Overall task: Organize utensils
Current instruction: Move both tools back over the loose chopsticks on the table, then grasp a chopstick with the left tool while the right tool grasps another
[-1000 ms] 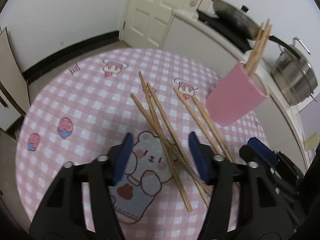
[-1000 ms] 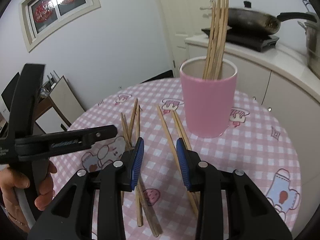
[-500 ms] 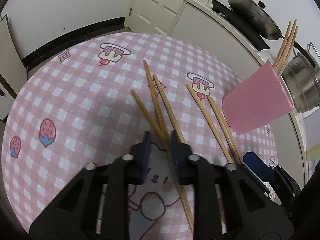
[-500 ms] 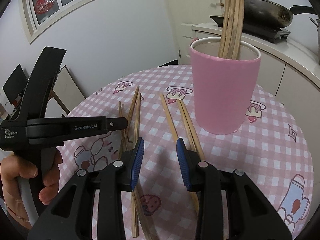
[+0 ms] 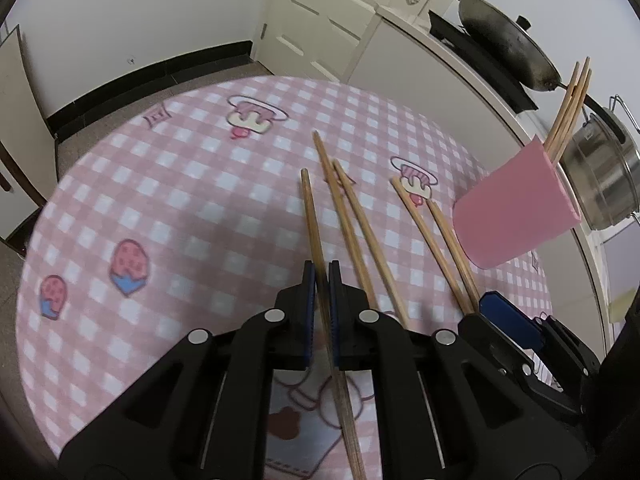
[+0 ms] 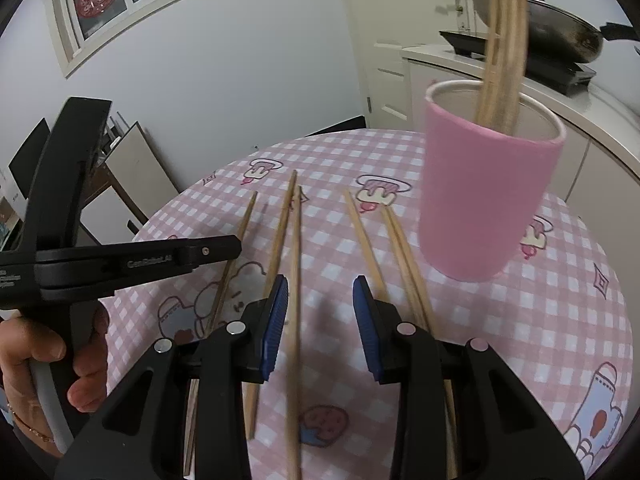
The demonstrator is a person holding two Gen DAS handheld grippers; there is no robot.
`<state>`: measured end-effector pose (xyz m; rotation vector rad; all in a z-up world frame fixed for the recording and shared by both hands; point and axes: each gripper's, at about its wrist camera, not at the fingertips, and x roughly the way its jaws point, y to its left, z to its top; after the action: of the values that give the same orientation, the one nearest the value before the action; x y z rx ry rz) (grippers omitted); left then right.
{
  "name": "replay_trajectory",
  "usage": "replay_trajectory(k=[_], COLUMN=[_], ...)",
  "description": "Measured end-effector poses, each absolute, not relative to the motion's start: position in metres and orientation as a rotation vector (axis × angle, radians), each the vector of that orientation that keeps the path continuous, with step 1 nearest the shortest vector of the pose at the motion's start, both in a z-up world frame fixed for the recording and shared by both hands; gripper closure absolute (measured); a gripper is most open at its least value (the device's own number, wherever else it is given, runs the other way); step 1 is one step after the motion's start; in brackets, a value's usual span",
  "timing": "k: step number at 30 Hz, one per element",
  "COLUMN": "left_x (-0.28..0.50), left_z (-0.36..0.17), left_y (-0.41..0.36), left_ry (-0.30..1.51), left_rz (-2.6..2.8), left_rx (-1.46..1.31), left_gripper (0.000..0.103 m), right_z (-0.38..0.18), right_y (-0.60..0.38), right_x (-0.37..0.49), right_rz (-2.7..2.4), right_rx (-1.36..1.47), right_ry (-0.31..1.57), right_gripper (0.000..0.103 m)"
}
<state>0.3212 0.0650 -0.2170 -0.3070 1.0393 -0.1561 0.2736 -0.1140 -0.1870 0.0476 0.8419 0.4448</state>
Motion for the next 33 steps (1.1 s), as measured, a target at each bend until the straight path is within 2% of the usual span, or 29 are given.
replay_trajectory(k=[12, 18, 24, 26, 29, 33], left_x=[0.313, 0.318, 0.323, 0.325, 0.329, 0.33], left_z=[-0.202, -0.202, -0.206, -0.207, -0.207, -0.203], left_y=[0.112, 0.126, 0.13, 0.129, 0.128, 0.123], left_ry=[0.985, 0.978, 0.984, 0.986, 0.987, 0.983], left_rz=[-0.108, -0.106, -0.115, -0.118, -0.123, -0.137], left_rx=[-0.343, -0.357, -0.356, -0.355, -0.354, -0.353], left_gripper=[0.096, 0.096, 0.096, 0.096, 0.096, 0.096], right_z=[-0.192, -0.203, -0.211, -0.212, -0.212, -0.209], right_y=[-0.055, -0.035, -0.028, -0.027, -0.026, -0.032], right_x=[0.313, 0.332, 0.348, 0.354, 0.362, 0.364], right_rz=[0.494, 0.494, 0.459, 0.456, 0.443, 0.445], right_rx=[-0.069, -0.117, -0.139, -0.139, -0.132, -0.107], right_ry=[0.877, 0.919, 0.955, 0.961, 0.971, 0.976], right_gripper=[0.072, 0.081, 0.081, 0.085, 0.096, 0.098])
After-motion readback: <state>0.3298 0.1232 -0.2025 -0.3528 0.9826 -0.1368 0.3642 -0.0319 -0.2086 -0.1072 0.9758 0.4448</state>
